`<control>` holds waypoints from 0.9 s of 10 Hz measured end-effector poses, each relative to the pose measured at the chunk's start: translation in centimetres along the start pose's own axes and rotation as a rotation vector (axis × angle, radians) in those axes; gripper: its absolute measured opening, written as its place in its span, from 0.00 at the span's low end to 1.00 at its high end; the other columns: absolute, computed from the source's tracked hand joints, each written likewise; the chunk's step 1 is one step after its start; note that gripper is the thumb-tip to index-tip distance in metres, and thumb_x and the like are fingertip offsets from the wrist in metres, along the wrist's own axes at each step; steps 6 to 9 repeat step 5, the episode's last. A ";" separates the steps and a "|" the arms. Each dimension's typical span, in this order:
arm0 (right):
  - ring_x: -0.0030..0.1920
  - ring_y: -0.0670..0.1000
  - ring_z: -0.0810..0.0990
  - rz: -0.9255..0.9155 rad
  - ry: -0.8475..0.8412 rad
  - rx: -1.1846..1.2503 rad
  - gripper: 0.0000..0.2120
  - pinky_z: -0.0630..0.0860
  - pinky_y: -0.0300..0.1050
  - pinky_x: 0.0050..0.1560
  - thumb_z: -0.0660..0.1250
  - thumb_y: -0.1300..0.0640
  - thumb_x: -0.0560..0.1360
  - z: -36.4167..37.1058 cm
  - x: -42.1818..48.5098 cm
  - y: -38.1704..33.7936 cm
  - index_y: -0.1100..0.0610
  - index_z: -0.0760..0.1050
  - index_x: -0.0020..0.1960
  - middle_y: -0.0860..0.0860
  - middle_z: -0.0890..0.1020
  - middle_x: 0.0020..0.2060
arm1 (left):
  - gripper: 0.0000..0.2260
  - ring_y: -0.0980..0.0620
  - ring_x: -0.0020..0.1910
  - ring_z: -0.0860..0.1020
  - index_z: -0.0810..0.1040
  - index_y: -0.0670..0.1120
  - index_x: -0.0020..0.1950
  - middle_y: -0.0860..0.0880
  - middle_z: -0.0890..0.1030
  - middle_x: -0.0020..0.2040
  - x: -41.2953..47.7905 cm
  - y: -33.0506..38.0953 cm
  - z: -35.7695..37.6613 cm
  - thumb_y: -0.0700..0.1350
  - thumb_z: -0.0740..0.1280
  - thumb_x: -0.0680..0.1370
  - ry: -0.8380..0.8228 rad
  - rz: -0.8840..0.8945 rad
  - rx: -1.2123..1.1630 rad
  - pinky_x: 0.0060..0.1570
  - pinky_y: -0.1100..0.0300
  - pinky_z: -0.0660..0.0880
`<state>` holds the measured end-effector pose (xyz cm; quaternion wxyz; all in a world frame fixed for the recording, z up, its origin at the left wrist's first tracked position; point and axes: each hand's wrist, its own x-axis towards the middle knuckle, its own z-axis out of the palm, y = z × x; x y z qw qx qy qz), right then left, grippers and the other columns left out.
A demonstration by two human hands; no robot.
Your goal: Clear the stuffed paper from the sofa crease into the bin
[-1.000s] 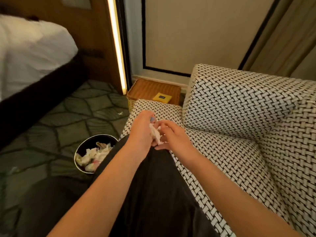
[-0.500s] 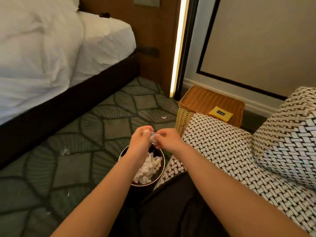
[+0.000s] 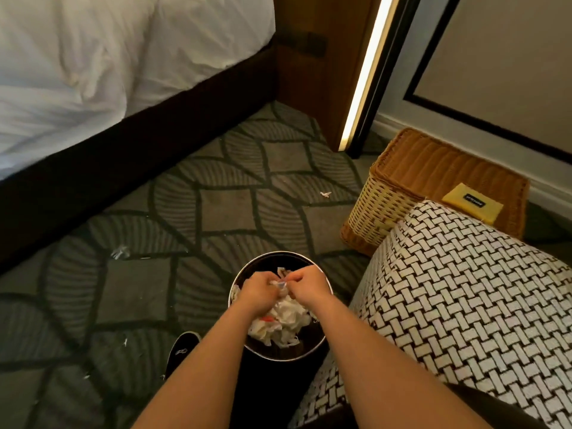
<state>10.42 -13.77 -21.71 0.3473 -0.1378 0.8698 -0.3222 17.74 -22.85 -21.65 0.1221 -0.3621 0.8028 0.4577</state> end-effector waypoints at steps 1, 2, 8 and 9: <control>0.54 0.56 0.78 0.062 -0.015 -0.073 0.12 0.73 0.43 0.52 0.61 0.64 0.75 1.1 1.3 1.1 0.62 0.82 0.49 0.58 0.83 0.50 | 0.12 0.44 0.57 0.75 0.76 0.42 0.59 0.41 0.78 0.58 0.9 -0.8 1.1 0.43 0.61 0.78 -0.122 0.000 0.203 0.53 0.56 0.71; 0.56 0.57 0.77 0.085 -0.079 -0.156 0.13 0.72 0.45 0.54 0.60 0.63 0.76 0.8 1.5 1.6 0.61 0.81 0.54 0.57 0.81 0.54 | 0.18 0.44 0.65 0.70 0.68 0.43 0.68 0.42 0.71 0.67 1.4 -0.8 1.4 0.43 0.59 0.78 -0.163 0.009 0.291 0.59 0.58 0.67; 0.56 0.56 0.77 0.033 -0.061 -0.240 0.13 0.72 0.45 0.55 0.60 0.57 0.78 -4.6 -4.5 -1.2 0.63 0.80 0.54 0.58 0.81 0.54 | 0.11 0.46 0.56 0.74 0.72 0.44 0.59 0.43 0.76 0.58 -3.3 0.9 -0.9 0.46 0.58 0.80 -0.077 0.073 0.140 0.54 0.56 0.71; 0.56 0.56 0.77 0.033 -0.061 -0.240 0.13 0.72 0.45 0.55 0.60 0.57 0.78 -4.6 -4.5 -1.2 0.63 0.80 0.54 0.58 0.81 0.54 | 0.11 0.46 0.56 0.74 0.72 0.44 0.59 0.43 0.76 0.58 -3.3 0.9 -0.9 0.46 0.58 0.80 -0.077 0.073 0.140 0.54 0.56 0.71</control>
